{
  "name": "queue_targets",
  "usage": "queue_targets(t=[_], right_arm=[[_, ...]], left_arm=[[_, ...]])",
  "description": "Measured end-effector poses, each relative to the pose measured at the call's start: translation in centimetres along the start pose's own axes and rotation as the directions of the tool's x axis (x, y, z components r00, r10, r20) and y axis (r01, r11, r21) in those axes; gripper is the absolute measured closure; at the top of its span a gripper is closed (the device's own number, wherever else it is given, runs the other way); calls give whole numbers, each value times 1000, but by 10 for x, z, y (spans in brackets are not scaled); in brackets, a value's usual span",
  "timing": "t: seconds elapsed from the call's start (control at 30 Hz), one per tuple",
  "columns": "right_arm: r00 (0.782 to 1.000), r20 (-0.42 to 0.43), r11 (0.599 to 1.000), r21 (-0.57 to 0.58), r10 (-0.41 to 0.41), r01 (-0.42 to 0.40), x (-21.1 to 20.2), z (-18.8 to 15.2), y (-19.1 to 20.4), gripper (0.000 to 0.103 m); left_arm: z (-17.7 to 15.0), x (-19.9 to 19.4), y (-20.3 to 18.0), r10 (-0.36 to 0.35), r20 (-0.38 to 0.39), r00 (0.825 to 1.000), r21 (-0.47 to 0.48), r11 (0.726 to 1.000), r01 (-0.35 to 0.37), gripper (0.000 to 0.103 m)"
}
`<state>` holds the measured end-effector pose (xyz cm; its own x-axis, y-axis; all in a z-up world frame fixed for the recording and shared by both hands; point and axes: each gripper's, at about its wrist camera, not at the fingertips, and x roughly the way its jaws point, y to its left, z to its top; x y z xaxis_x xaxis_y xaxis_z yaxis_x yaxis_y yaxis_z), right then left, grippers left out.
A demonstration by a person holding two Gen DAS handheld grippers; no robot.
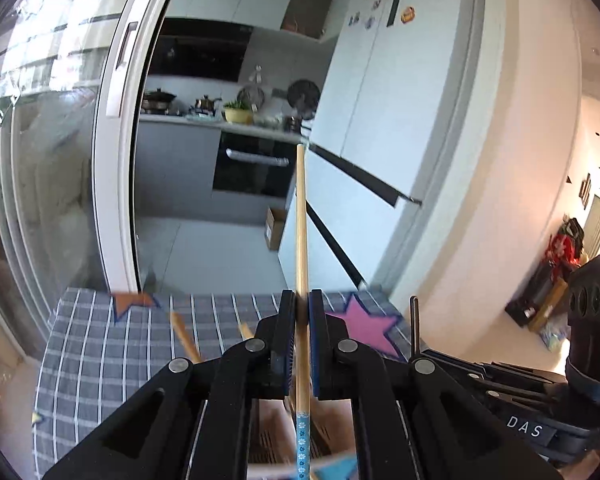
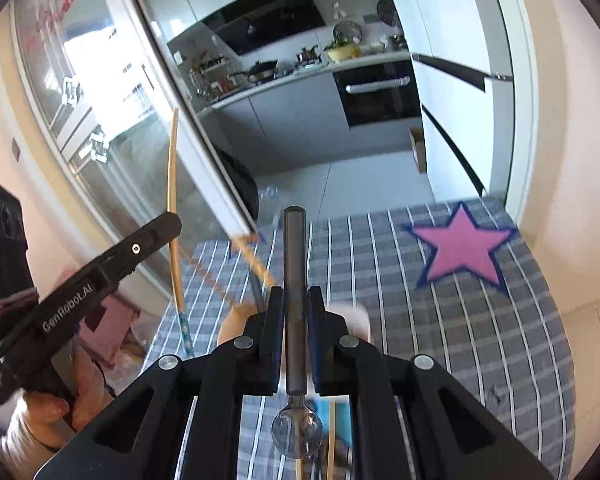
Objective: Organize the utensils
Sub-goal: 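Lower the chopstick and spoon into the white holder and open both grippers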
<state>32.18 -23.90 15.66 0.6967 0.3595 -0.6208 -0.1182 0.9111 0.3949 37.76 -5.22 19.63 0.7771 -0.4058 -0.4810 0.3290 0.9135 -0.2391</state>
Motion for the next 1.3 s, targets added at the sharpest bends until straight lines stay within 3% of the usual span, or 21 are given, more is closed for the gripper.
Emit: queue_targets(t=[0.23,0.6,1.0,1.23,1.3], right_arm=[[996,81,997,-60,-41,46,42,12,-2,91],[979,185,960,-247,-87,132,70,-26,11,91],[990,126,953,-284,-70,104,75,-60,5,91],[998,49,980,-192,-46,54,74,-56,-8,89],[998,44,986,-161,-35,42,68,-55,-10,75]], left_arm=[[-9,29,5,46,87,995,25,998,-49,65],[-59,42,4,141,110,984,42,988,-147,65],[-99,38,6,197,50,979,75,977,-201,65],[-100,28,10,210,8,978,47,976,-210,65],[-100,23,10,216,4,976,51,975,-216,65]])
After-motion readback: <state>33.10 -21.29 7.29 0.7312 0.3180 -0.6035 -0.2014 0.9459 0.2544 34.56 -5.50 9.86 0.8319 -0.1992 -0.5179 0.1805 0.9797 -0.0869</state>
